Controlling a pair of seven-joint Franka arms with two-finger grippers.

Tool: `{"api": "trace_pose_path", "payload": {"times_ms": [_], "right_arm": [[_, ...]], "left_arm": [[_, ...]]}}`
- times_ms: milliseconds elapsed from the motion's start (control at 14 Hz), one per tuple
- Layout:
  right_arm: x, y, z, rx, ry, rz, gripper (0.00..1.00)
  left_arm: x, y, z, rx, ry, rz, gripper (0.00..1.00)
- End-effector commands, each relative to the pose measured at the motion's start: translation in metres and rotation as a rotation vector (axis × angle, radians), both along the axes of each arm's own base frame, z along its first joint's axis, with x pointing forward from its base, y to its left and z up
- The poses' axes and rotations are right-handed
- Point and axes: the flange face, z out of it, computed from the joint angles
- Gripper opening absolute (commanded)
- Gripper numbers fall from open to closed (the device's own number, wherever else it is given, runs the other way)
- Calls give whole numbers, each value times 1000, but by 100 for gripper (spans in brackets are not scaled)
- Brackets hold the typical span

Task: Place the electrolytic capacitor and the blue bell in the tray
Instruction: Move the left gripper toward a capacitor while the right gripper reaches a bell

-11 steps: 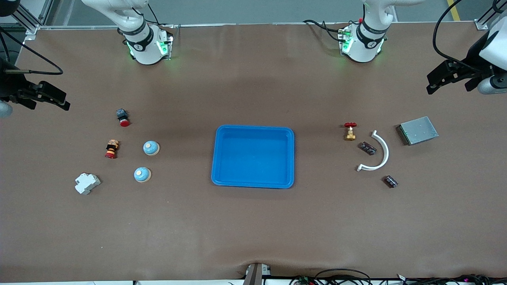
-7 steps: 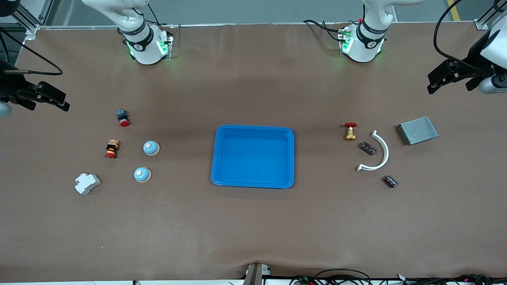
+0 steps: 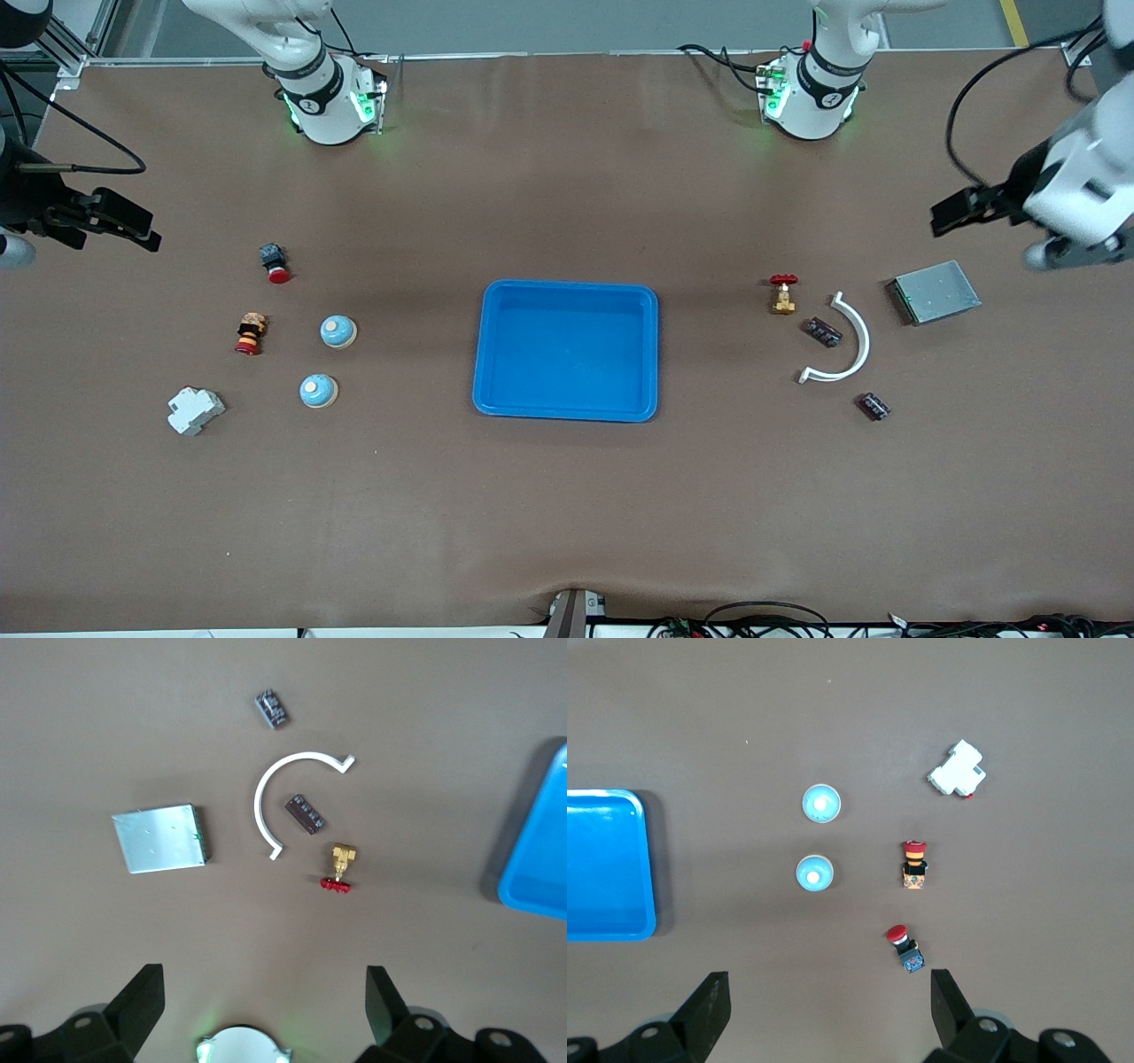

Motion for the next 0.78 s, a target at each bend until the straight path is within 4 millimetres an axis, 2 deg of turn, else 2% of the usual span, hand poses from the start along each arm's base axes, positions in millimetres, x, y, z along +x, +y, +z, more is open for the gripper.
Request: {"api": "trace_pose_path", "payload": {"times_ms": [0,142,427,712], "right_arm": [[1,-2,-34,-14,20,5,100],[-6,0,-70,-16,22,7,100],[-25,1,-156,-20,-9,8,100],[-30,16,-205,-20,-42,9,100]], "left_arm": [[-8,-5,-61,38,0,70,100],[-15,-10,-107,39,-32,120,100],[-24,-13,-175,56,-52,279,100],[-23,-7,-242,60,-66,438,100]]}}
